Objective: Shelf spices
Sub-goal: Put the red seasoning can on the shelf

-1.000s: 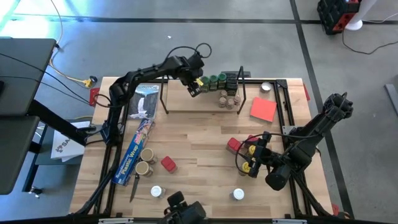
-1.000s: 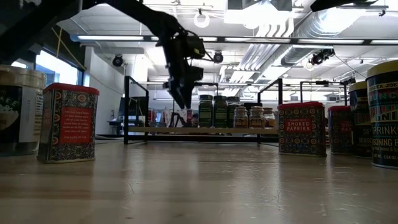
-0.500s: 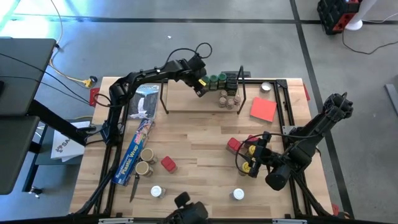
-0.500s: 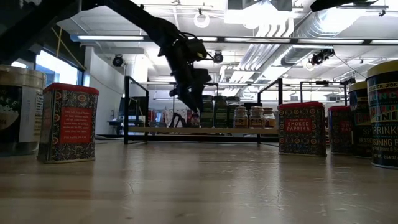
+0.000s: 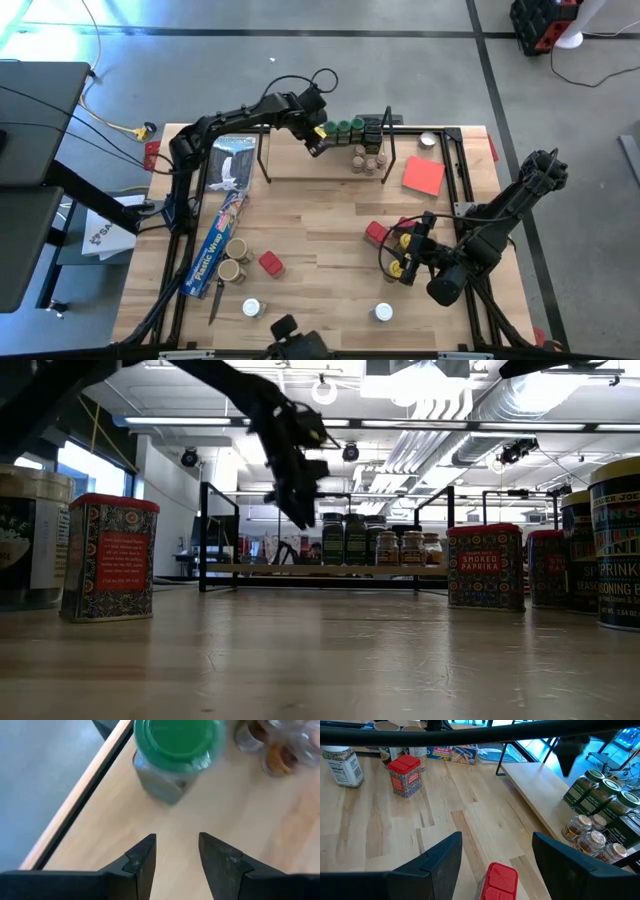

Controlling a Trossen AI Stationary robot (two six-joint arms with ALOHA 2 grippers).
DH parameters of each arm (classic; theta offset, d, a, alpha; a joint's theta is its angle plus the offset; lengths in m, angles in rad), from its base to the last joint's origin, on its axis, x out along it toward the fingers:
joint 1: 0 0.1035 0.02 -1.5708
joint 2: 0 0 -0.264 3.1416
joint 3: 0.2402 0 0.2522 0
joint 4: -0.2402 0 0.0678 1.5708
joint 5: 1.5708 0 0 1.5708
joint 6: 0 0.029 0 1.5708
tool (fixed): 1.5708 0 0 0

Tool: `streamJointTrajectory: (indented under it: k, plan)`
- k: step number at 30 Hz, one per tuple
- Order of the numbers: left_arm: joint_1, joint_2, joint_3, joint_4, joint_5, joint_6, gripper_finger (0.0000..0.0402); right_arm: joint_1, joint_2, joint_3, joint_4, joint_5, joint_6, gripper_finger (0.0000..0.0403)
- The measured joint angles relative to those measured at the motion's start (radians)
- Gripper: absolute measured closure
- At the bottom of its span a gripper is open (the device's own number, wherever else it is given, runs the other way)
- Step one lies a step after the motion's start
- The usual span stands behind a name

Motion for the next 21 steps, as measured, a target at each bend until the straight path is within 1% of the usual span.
streamJointTrajectory:
  k: [5, 7, 10, 13, 15, 17, 21]
  plan:
    - [-0.028, -0.135, 0.001, -0.132, -0.023, 0.012, 0.0259, 0.0, 0.0, 0.0, 0.0, 0.002, 0.0, 0.0167]
    - [-0.064, -0.21, -0.013, -0.155, -0.06, 0.012, 0.0259, 0.0, 0.0, 0.0, 0.0, 0.006, 0.001, 0.0167]
    - [-0.15, -0.33, -0.061, -0.166, -0.131, 0.001, 0.0259, 0.0, 0.0, 0.0, 0.006, 0.014, 0.0, 0.0167]
    - [-0.269, -0.456, -0.13, -0.163, -0.216, -0.057, 0.0259, 0.0, 0.0, 0.0, 0.019, 0.03, 0.0, 0.0167]
    - [-0.362, -0.534, -0.185, -0.162, -0.284, -0.123, 0.0259, 0.0, 0.001, 0.0, 0.025, 0.038, 0.0, 0.0167]
    - [-0.462, -0.607, -0.25, -0.162, -0.356, -0.213, 0.0259, 0.0, 0.001, 0.0, 0.028, 0.053, 0.0, 0.0167]
    - [-0.679, -0.724, -0.389, -0.166, -0.509, -0.446, 0.0259, 0.0, 0.001, 0.0, 0.031, 0.058, 0.0, 0.0167]
